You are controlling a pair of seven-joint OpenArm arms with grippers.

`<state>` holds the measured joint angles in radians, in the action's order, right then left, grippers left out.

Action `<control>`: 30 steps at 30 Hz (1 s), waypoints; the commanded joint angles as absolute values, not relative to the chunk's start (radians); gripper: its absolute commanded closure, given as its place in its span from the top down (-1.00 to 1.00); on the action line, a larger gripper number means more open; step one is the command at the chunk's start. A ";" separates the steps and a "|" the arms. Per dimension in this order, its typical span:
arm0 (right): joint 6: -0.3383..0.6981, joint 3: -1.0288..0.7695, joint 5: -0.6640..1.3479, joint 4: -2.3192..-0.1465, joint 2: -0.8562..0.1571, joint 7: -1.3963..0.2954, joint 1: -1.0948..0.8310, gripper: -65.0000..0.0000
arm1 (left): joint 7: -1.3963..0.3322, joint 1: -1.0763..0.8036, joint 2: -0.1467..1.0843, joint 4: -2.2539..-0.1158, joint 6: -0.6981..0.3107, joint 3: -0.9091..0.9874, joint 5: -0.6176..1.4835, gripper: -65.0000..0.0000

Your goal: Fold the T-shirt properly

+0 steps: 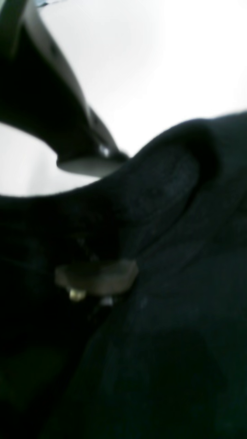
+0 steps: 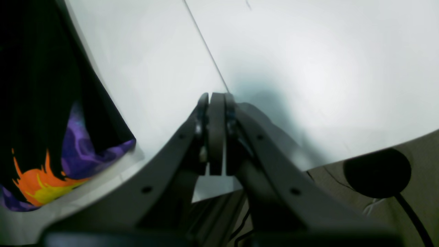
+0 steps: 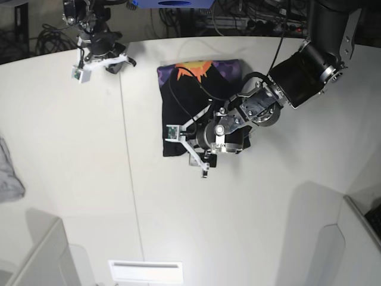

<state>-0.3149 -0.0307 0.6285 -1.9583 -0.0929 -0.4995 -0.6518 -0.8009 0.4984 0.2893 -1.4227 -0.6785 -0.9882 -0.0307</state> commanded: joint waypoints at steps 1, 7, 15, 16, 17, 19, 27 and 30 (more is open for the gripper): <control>-0.309 -0.031 0.631 -1.974 -0.096 -0.484 -0.656 -1.00 | -0.816 0.512 0.292 -1.429 -0.698 -0.998 -0.019 0.33; -0.309 -0.031 0.631 -1.974 -0.096 -0.484 -0.656 -1.00 | -0.816 0.533 0.294 -1.521 -0.698 -0.978 -0.019 0.41; -0.309 -0.031 0.631 -1.974 -0.096 -0.484 -0.656 -1.00 | -0.817 0.552 0.292 -1.573 -0.698 -0.903 -0.019 0.41; -0.309 -0.031 0.631 -1.974 -0.096 -0.484 -0.656 -1.00 | -0.817 0.552 0.292 -1.573 -0.698 -0.897 -0.019 0.40; -0.309 -0.031 0.631 -1.974 -0.096 -0.484 -0.656 -1.00 | -0.817 0.552 0.292 -1.580 -0.698 -0.886 -0.019 0.39; -0.309 -0.031 0.631 -1.974 -0.096 -0.484 -0.657 -1.00 | -0.817 0.550 0.292 -1.603 -0.698 -0.846 -0.018 0.38; -0.308 -0.019 0.536 -2.003 -0.117 -0.452 -0.657 -1.00 | -0.812 0.378 0.298 -1.816 -0.698 -0.456 -0.019 -1.00; -0.308 0.071 0.380 -2.008 -0.142 -0.418 -0.659 -1.00 | -0.808 0.280 0.298 -1.883 -0.698 -0.305 -0.018 -1.00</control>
